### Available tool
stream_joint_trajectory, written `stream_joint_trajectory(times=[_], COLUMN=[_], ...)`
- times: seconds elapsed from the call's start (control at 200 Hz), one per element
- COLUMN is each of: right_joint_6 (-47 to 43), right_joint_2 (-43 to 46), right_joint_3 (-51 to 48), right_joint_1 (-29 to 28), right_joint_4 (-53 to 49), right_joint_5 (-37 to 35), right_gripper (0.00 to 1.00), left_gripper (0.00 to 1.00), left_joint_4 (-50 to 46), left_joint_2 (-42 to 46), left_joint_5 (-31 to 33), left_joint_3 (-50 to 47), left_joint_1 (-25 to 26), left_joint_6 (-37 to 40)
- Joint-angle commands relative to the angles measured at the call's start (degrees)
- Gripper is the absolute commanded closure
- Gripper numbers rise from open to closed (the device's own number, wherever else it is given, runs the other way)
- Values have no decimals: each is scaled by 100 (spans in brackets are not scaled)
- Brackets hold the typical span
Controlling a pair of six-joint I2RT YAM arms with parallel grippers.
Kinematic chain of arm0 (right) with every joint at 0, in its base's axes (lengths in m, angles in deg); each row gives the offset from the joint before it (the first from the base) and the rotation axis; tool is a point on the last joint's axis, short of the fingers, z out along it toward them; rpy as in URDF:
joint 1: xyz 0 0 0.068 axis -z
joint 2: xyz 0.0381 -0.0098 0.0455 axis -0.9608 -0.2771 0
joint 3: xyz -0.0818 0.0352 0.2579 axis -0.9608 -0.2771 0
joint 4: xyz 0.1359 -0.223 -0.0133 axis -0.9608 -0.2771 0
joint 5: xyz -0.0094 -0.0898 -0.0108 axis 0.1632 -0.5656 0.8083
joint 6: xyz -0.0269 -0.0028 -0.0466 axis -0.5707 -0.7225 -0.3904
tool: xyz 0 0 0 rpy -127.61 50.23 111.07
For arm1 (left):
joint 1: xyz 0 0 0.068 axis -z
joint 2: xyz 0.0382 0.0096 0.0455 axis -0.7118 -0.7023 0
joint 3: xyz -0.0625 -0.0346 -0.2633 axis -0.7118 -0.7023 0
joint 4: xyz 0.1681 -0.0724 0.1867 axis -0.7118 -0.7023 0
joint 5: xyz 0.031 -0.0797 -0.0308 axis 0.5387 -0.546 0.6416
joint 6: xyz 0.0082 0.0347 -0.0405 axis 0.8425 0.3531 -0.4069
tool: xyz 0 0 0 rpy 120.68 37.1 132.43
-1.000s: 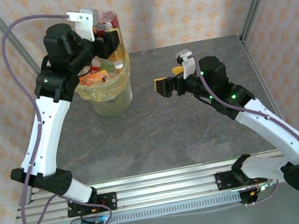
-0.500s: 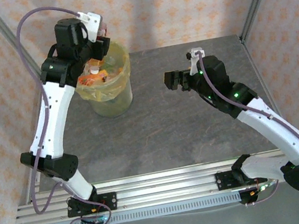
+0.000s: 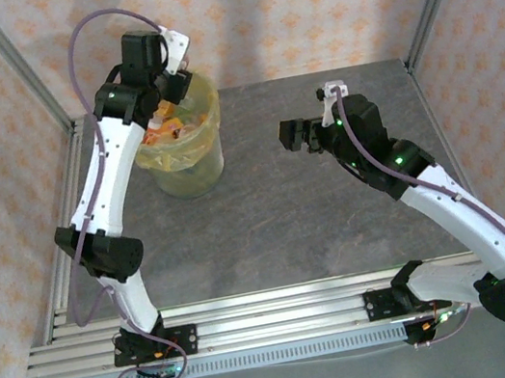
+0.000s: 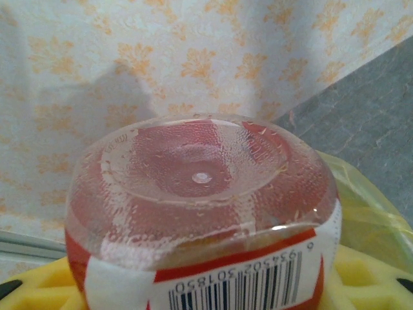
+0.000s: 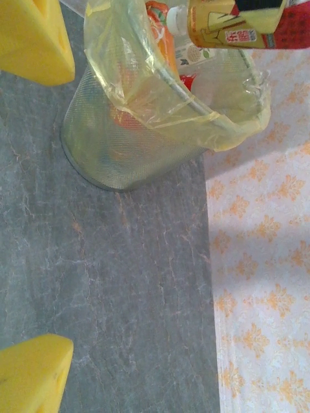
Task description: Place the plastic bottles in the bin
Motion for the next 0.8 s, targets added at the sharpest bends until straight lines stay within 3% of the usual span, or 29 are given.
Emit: stream_joint_trajectory(times=[0.0, 0.155, 0.245, 0.28, 0.52, 0.651, 0.791], right_joint_6=[49, 5, -15, -21, -30, -49, -53], right_joint_2=[24, 42, 35, 33, -19, -49, -72], right_joint_3=[146, 194, 235, 241, 277, 314, 333], right_joint_1=[-24, -23, -23, -23, -22, -20, -23], right_joint_4=[-150, -196, -221, -222, -247, -280, -315], right_joint_5=[-227, -272, -292, -302, -311, -274, -270], right_gripper=[1, 1, 1, 1, 1, 1, 1], left_gripper=[66, 56, 31, 26, 23, 7, 6], left_joint_4=[-490, -810, -875, -874, -802, -734, -673], left_joint_2=[-263, -589, -688, -706, -744, -703, -713], left_joint_5=[24, 32, -51, -110, -614, -1028, -1136], left_joint_3=[373, 646, 753, 788, 973, 1002, 1049], left_joint_1=[-38, -41, -40, -41, -32, -32, -32], left_joint_6=[187, 220, 182, 162, -95, -254, -345])
